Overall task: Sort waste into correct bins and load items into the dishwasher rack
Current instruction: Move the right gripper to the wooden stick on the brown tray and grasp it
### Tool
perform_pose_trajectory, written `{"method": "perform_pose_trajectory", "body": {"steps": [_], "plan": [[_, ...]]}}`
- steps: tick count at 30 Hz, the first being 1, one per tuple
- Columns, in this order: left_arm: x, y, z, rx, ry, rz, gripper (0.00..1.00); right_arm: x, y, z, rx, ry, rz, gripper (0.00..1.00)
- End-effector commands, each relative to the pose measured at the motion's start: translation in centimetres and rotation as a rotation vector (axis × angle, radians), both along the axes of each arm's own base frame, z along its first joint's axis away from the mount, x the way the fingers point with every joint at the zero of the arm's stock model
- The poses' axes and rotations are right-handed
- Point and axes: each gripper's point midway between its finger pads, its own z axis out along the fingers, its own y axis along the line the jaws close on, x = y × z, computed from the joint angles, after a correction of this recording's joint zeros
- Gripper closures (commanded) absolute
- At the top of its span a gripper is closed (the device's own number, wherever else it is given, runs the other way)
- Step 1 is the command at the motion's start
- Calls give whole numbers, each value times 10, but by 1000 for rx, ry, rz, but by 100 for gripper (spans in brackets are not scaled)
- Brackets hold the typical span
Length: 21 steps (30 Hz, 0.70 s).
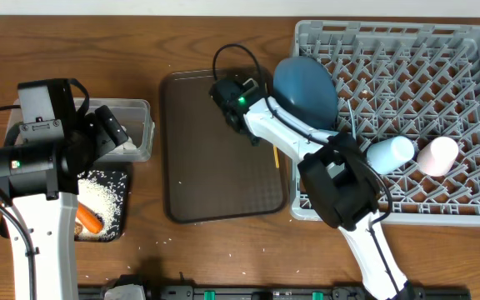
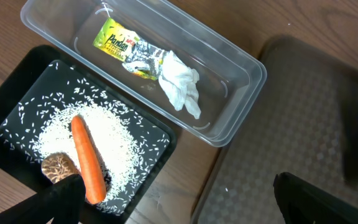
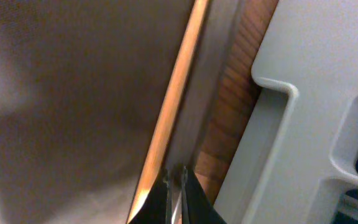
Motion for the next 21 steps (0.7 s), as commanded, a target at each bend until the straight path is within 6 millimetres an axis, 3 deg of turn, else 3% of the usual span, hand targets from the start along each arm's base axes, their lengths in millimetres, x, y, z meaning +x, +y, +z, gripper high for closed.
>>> {"method": "perform_pose_trajectory", "body": {"steps": [1,11,17,21], "plan": [[-1,3,1,9,1,6,2,-16,9,-31,-21,93,60,99],[-1,3,1,9,1,6,2,-27,30,-43,106,186,96,99],[-1,3,1,9,1,6,2,-31,54,-27,109,175,188,98],[-1,3,1,8,1,6,2,-32,63,-13,133,151,184,85]]}}
